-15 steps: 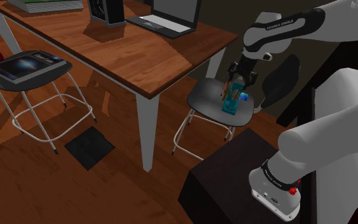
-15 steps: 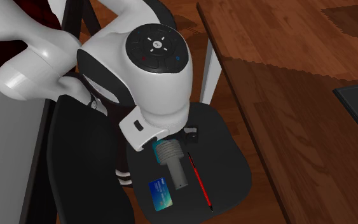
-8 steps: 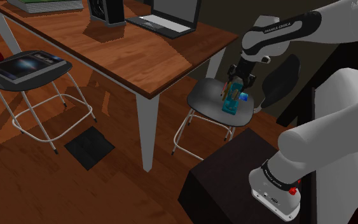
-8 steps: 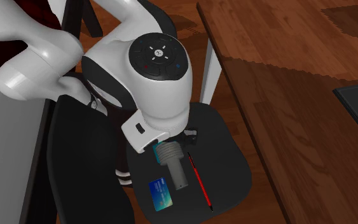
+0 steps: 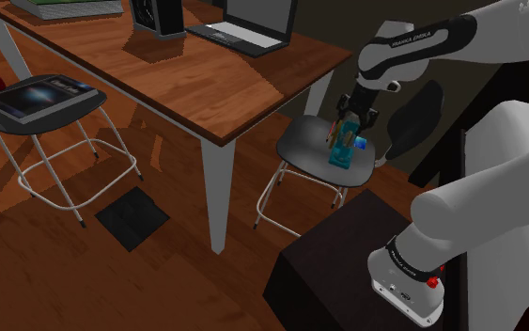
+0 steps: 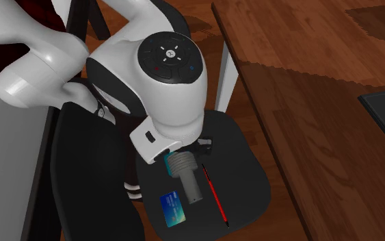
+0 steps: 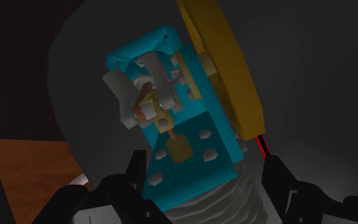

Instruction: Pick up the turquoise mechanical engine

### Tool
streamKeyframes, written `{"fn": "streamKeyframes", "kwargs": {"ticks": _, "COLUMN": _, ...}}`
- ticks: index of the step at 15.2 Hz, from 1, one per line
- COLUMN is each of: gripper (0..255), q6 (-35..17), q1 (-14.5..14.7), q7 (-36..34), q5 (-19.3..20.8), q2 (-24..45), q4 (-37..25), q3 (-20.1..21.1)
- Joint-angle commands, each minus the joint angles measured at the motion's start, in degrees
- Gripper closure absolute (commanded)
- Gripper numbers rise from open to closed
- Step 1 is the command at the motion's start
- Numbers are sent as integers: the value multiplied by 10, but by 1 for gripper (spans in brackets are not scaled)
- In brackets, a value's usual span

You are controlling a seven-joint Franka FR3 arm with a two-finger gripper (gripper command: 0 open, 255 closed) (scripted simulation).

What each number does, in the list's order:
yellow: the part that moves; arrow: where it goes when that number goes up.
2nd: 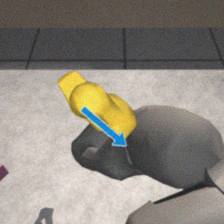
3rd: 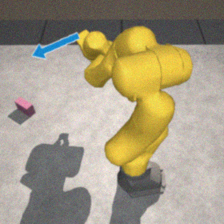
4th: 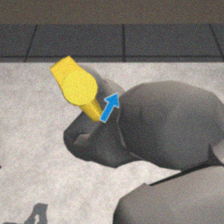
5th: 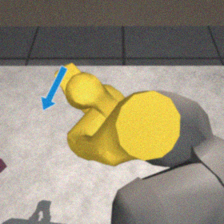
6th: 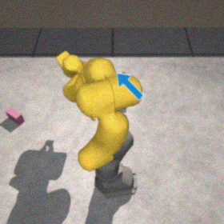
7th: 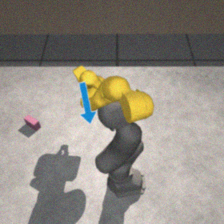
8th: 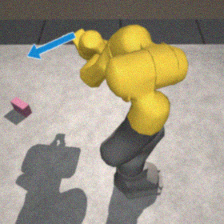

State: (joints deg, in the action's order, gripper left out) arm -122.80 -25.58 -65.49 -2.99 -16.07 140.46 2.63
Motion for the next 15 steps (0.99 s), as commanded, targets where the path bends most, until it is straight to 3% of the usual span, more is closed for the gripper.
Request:
{"fn": "streamKeyframes", "kwargs": {"ticks": 1, "gripper": 255, "q6": 15, "q1": 0, "q7": 0, "q5": 0, "q2": -8, "q4": -8, "q3": 0}}
{"fn": "streamKeyframes", "kwargs": {"ticks": 15, "gripper": 255, "q6": 114, "q1": -1, "q7": -3, "q5": 2, "q2": -40, "q4": -74, "q3": -2}}
